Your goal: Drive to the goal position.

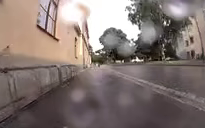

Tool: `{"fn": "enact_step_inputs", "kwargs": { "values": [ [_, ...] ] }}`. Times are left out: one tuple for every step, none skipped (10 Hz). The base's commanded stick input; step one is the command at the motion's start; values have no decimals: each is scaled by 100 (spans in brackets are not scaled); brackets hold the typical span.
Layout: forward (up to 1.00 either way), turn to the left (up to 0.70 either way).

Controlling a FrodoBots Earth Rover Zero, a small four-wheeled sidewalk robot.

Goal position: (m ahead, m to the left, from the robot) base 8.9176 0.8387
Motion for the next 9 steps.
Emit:
{"fn": "enact_step_inputs", "kwargs": {
  "values": [
    [85, -7],
    [85, 0],
    [85, 0],
    [85, 0],
    [85, 0],
    [85, 0],
    [85, 0],
    [85, 0],
    [85, 0]
  ]
}}
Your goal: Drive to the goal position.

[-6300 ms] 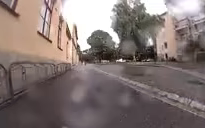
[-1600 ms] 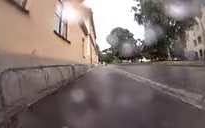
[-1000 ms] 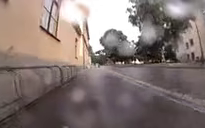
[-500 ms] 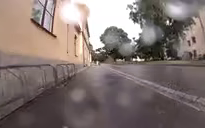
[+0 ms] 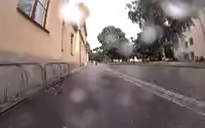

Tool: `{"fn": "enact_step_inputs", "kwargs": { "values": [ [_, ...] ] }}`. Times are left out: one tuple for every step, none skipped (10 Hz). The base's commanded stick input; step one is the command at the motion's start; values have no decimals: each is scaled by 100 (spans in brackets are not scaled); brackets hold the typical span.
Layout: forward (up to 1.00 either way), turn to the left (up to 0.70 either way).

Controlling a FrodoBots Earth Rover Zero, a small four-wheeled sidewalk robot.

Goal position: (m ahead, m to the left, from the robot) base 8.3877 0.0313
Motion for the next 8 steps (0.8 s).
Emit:
{"fn": "enact_step_inputs", "kwargs": {
  "values": [
    [85, 0],
    [85, 0],
    [85, 0],
    [85, 0],
    [85, 0],
    [85, 0],
    [85, 0],
    [85, 0]
  ]
}}
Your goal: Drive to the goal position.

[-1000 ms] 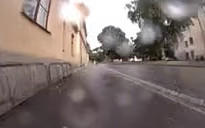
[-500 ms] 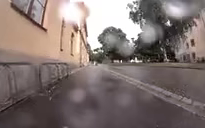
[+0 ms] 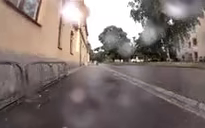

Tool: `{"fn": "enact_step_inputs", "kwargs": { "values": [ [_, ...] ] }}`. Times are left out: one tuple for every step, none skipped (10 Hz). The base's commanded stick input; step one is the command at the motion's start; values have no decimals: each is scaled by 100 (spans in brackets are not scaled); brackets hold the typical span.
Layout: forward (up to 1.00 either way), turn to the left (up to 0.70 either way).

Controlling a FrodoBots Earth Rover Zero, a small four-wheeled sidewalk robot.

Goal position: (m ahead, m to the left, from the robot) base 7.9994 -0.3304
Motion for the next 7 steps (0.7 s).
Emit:
{"fn": "enact_step_inputs", "kwargs": {
  "values": [
    [85, 0],
    [85, 0],
    [85, 0],
    [85, 0],
    [85, 0],
    [85, 0],
    [85, 0]
  ]
}}
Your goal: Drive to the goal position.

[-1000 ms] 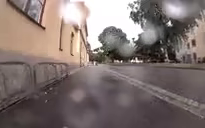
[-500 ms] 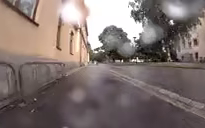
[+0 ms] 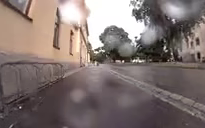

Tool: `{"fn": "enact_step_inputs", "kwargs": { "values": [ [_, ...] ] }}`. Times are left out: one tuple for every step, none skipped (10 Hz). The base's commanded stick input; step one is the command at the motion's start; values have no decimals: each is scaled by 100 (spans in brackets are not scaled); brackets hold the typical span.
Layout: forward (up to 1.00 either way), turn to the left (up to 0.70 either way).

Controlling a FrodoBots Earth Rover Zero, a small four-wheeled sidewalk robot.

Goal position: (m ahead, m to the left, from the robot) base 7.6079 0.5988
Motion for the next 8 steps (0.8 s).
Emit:
{"fn": "enact_step_inputs", "kwargs": {
  "values": [
    [85, 0],
    [85, 0],
    [85, 0],
    [85, 0],
    [85, 0],
    [85, 0],
    [85, 0],
    [85, 0]
  ]
}}
